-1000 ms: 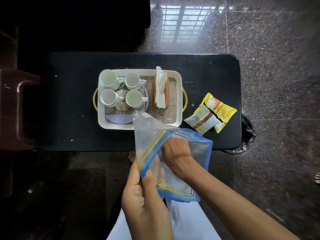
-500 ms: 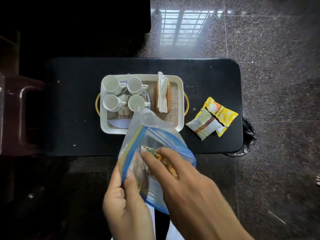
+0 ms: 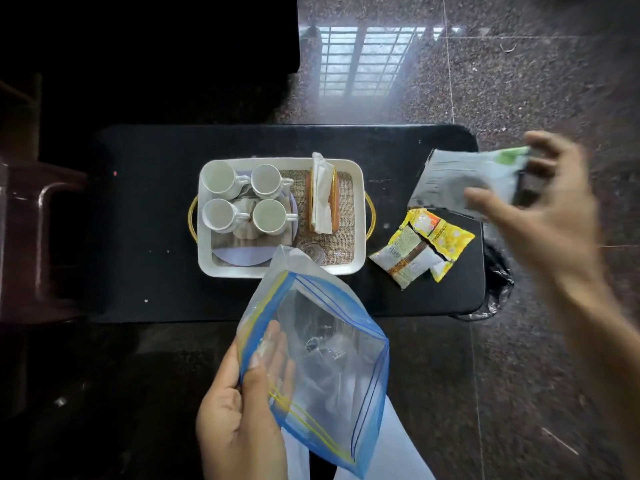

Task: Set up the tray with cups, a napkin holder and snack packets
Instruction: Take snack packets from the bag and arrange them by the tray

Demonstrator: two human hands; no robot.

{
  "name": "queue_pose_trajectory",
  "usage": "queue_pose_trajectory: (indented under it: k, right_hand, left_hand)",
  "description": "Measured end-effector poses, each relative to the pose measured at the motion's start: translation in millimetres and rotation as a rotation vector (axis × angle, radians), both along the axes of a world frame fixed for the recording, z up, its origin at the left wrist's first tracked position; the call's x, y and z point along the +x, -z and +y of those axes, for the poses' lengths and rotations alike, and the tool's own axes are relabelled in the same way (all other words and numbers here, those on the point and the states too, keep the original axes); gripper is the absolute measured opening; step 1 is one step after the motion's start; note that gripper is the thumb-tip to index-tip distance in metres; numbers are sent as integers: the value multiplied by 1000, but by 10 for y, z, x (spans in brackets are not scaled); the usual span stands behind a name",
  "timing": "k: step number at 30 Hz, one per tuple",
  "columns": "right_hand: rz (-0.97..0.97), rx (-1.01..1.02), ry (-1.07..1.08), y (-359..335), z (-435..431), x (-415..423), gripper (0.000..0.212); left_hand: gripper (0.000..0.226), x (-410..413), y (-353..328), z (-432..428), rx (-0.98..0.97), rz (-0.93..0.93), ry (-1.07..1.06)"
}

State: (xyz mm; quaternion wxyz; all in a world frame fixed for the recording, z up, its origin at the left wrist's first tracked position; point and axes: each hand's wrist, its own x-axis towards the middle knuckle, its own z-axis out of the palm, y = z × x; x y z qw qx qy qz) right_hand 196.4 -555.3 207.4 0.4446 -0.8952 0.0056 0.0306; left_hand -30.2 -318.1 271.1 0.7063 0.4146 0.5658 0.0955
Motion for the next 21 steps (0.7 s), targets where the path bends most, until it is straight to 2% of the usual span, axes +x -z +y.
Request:
queue_pose_trajectory:
  k: [2, 4, 8, 14, 21]
  right_hand:
    - [49, -68, 163, 237, 334, 121, 76]
    - [197, -75, 197, 614, 426, 149, 76]
    - [328, -92, 256, 1150, 474, 167, 79]
    - [347, -93, 238, 1468, 478, 176, 79]
    - [348, -170, 194, 1613, 421, 221, 75]
  left_hand:
    - [41, 12, 9, 5, 10, -13, 9]
    - [41, 52, 19, -13, 33, 14, 25]
    - [42, 101, 21, -80, 69, 36, 61]
    - [58, 171, 13, -128, 91, 19, 69]
    - [55, 204, -10, -155, 91, 10, 59]
